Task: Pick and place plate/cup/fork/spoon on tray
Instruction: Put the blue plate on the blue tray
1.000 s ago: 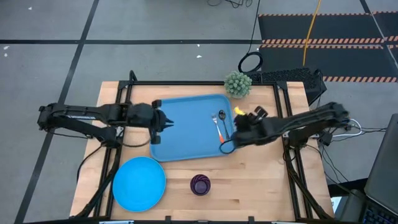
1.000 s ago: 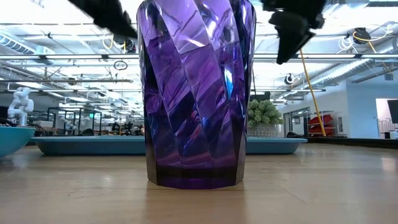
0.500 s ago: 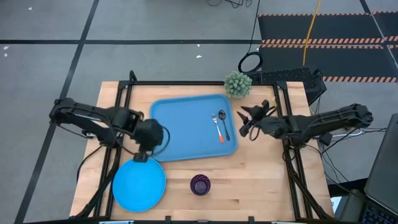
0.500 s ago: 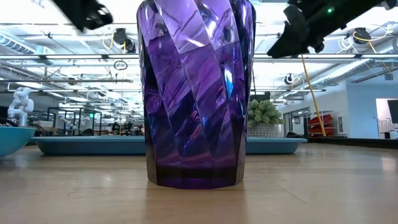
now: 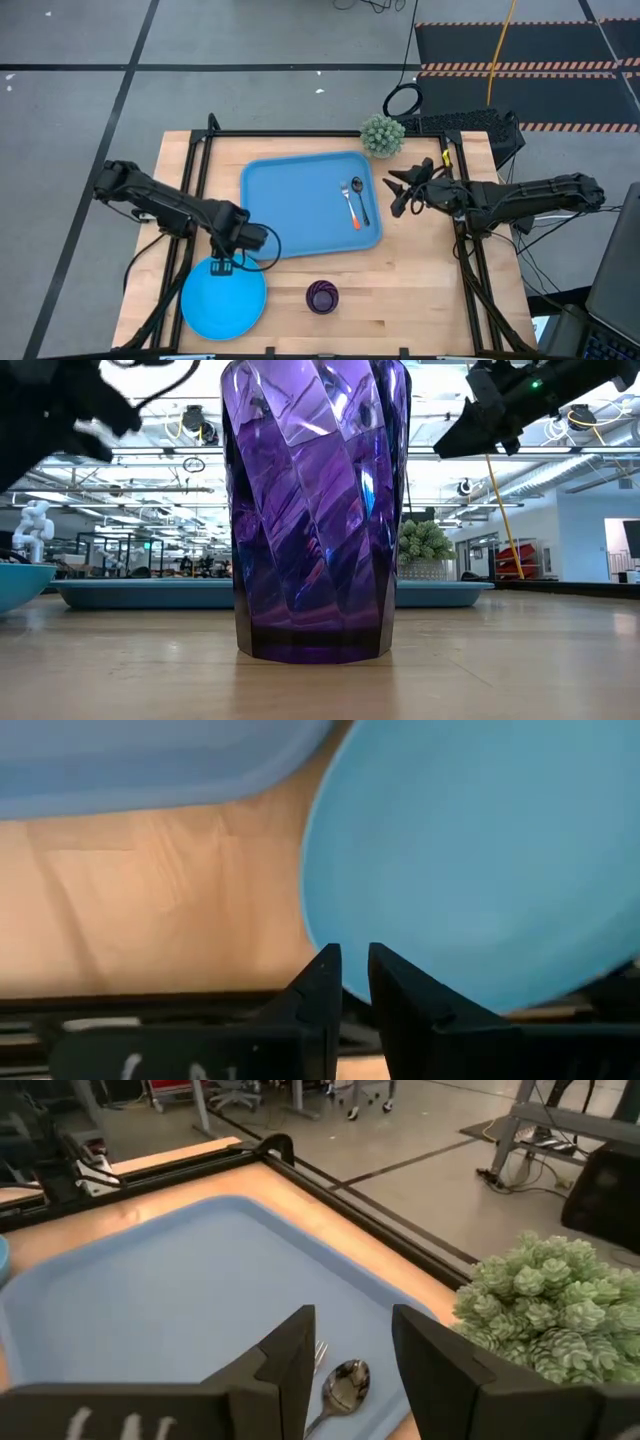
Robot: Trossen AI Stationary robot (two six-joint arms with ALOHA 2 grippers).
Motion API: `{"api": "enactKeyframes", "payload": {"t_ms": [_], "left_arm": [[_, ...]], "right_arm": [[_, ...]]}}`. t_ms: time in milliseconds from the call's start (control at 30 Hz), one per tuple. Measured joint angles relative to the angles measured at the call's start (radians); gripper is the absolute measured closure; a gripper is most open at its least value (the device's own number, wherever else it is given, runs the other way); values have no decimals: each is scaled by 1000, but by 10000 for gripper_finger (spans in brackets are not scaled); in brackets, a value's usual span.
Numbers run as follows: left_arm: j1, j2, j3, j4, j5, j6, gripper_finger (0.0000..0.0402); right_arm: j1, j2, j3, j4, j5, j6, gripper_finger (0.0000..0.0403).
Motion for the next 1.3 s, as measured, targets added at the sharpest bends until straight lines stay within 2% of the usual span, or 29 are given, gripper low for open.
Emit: {"api": "enactKeyframes", "payload": {"t_ms": [200, 400, 567, 767, 933, 1033, 1100, 1200, 1233, 1300], "left_arm": [[0, -1, -120, 176, -7, -162, 346], [7, -1, -134, 178, -26, -230, 340], [8, -1, -153, 201, -31, -244, 295], [8, -1, -264, 299, -36, -262, 227], [14, -1, -335, 311, -81, -338, 204], [22, -1, -351, 339, -72, -385, 227], [22, -1, -358, 366, -35, -385, 266], [22, -1, -358, 361, 45, -385, 356], [22, -3, -358, 360, 79, -387, 375], [20, -4, -357, 362, 130, -400, 384]], "right_arm": [[4, -1, 0, -15, 0, -26, 273], [4, -2, 0, -35, 0, -39, 273], [4, -2, 0, -34, 1, -48, 273], [4, -2, 0, -35, 0, -48, 273], [4, -2, 0, -35, 0, -48, 273], [4, -2, 0, -35, 1, -48, 273], [4, -2, 0, -35, 1, -50, 273], [4, -2, 0, -35, 2, -51, 273], [4, -2, 0, -35, 2, -51, 273], [4, -2, 0, -35, 2, -50, 273]]}}
